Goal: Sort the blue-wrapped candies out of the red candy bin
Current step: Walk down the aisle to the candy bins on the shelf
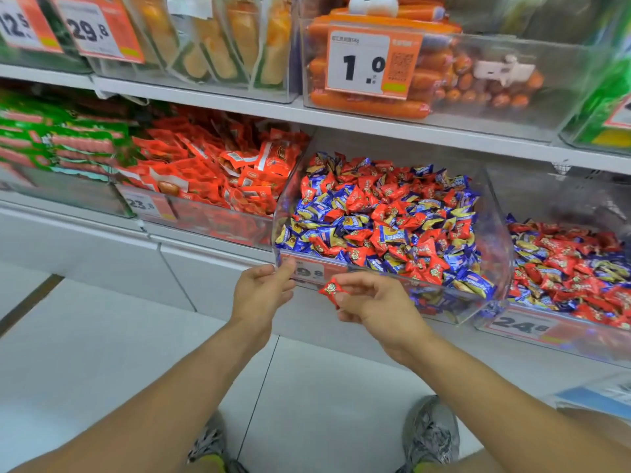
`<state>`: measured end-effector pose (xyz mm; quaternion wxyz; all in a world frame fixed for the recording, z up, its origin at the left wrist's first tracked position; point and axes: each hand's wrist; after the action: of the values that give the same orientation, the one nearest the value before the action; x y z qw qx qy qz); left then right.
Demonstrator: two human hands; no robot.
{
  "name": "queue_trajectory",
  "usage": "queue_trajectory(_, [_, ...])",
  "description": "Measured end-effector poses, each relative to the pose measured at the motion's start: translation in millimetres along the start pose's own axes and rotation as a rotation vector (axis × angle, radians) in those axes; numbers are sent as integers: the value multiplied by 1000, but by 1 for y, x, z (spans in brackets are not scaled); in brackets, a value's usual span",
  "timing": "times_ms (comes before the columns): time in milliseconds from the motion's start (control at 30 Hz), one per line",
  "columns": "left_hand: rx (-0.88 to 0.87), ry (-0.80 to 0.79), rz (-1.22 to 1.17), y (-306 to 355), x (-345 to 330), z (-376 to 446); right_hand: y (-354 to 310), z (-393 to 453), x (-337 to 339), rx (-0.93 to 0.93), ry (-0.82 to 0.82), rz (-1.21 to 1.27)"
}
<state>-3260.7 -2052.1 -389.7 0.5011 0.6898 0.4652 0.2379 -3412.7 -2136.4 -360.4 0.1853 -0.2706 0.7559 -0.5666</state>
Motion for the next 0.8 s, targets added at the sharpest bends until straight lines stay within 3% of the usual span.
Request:
queue_trajectory(133, [-36, 68, -25, -7, -4, 1, -1, 0, -5, 341, 101, -414])
queue_trajectory(333, [4, -107, -58, -3, 0, -2, -16, 8, -7, 599, 218, -618])
queue_trajectory(500, [-6, -210, 137, -7, 0, -3, -22, 10, -7, 611, 211, -738])
queue_trajectory(633, [-74, -149, 222, -11, -1, -8, -31, 11, 7, 548, 190, -754])
queue_trajectory(800, [-173, -35, 434, -11, -4, -3, -52, 17, 42, 582, 282, -728])
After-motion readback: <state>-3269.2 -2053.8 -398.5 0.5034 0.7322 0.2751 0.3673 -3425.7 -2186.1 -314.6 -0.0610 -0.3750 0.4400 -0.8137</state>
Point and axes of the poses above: each hand's wrist, its own z-axis towards the middle knuckle, its own x-axis out of the back of the hand, y = z × x, and after that the axes turned 3 degrees about y, right-handed
